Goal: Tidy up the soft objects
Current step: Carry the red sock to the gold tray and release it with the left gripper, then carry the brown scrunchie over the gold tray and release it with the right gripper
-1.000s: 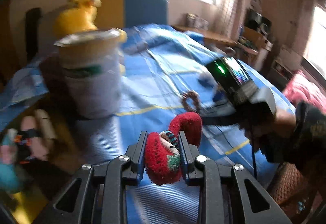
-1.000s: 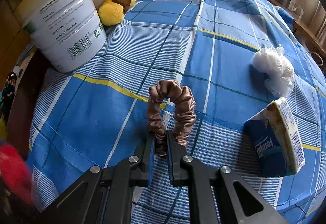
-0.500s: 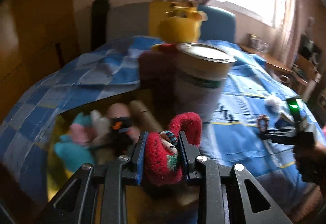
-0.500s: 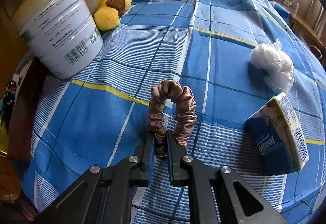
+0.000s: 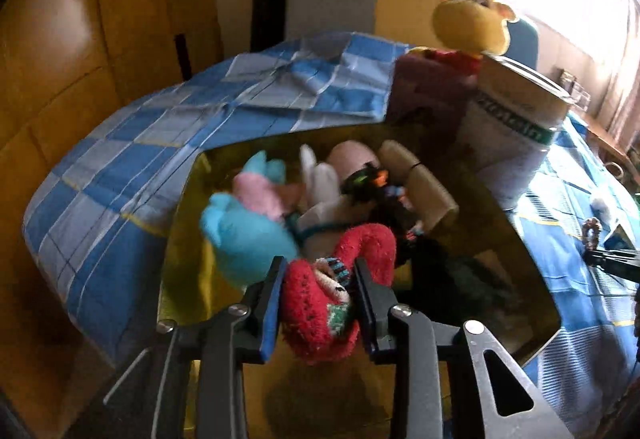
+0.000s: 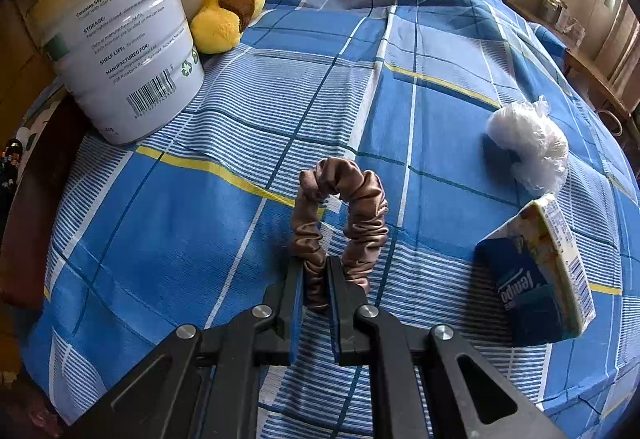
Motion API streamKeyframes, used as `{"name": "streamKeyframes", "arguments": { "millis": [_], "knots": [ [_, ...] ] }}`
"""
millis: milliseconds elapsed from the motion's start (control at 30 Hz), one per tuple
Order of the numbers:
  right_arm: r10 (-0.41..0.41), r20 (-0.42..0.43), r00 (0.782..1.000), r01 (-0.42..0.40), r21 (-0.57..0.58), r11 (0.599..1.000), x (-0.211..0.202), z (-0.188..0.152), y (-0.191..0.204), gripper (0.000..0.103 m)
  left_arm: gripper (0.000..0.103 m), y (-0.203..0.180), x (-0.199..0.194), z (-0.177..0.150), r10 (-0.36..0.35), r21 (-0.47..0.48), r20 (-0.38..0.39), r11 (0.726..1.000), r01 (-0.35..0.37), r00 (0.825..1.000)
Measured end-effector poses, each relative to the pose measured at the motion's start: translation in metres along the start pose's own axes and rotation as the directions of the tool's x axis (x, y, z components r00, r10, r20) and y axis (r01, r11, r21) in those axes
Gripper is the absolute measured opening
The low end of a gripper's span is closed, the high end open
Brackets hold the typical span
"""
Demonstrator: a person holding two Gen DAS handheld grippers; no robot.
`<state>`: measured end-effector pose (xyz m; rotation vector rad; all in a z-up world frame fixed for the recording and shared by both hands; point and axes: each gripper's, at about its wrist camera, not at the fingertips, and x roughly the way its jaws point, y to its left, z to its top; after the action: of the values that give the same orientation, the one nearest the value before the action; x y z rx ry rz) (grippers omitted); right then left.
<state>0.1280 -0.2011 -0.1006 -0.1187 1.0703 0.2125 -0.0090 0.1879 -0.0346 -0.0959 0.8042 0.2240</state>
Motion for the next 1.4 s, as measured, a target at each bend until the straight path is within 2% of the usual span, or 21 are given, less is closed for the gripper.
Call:
{"name": "streamKeyframes", "arguments": {
  "millis": [233, 333, 367, 433, 500, 700, 867, 1033, 1200, 1300, 1400],
  "knots": [
    [-0.037, 0.012, 0.999, 0.037, -0.001, 0.999, -0.002, -0.002, 0.006, 0.009, 0.037, 0.019, 0.008, -0.01, 0.013, -0.043, -0.025, 0.999, -0.014, 1.0],
    [-0.048, 0.015, 0.999, 0.047, 0.007, 0.999, -0.002, -0.002, 0.007, 0.009, 0.053, 0.025, 0.011, -0.013, 0.004, -0.065, -0.041, 0.998, -0.007, 0.999],
    [-0.051, 0.015, 0.999, 0.051, 0.007, 0.999, -0.002, -0.003, 0.007, 0.009, 0.062, 0.026, 0.012, -0.013, 0.007, -0.07, -0.043, 0.998, -0.01, 0.999],
    [-0.06, 0.016, 0.998, 0.059, 0.009, 0.998, -0.003, -0.003, 0.008, 0.009, 0.064, 0.028, 0.011, -0.013, 0.006, -0.074, -0.038, 0.997, -0.009, 0.999],
    [-0.064, 0.015, 0.998, 0.064, 0.016, 0.998, -0.003, -0.002, 0.008, 0.009, 0.07, 0.028, 0.01, -0.013, 0.003, -0.072, -0.035, 0.997, -0.006, 0.999],
    [-0.075, -0.019, 0.997, 0.076, 0.078, 0.994, -0.003, 0.006, 0.005, 0.009, 0.076, 0.032, 0.007, -0.012, -0.022, -0.083, -0.029, 0.996, 0.02, 0.999],
    [-0.03, -0.033, 0.999, 0.035, 0.182, 0.983, -0.009, 0.027, -0.008, 0.008, 0.076, 0.039, 0.003, -0.009, -0.051, -0.092, -0.017, 0.995, 0.049, 0.999],
    [-0.035, 0.027, 0.999, 0.028, 0.237, 0.971, -0.037, 0.084, -0.019, 0.008, 0.08, 0.043, -0.005, -0.005, -0.06, -0.089, 0.016, 0.994, 0.061, 0.998],
    [-0.069, 0.101, 0.993, 0.039, 0.271, 0.962, -0.071, 0.178, -0.016, 0.008, 0.084, 0.047, -0.009, -0.001, -0.072, -0.101, 0.034, 0.992, 0.075, 0.997],
    [-0.077, 0.16, 0.984, 0.034, 0.255, 0.966, -0.094, 0.233, 0.004, 0.008, 0.085, 0.05, -0.011, 0.002, -0.081, -0.104, 0.041, 0.991, 0.085, 0.996],
    [-0.093, 0.233, 0.968, 0.043, 0.211, 0.976, -0.114, 0.287, 0.039, 0.008, 0.085, 0.054, -0.013, 0.005, -0.058, -0.1, 0.053, 0.993, 0.063, 0.997]
  ]
}}
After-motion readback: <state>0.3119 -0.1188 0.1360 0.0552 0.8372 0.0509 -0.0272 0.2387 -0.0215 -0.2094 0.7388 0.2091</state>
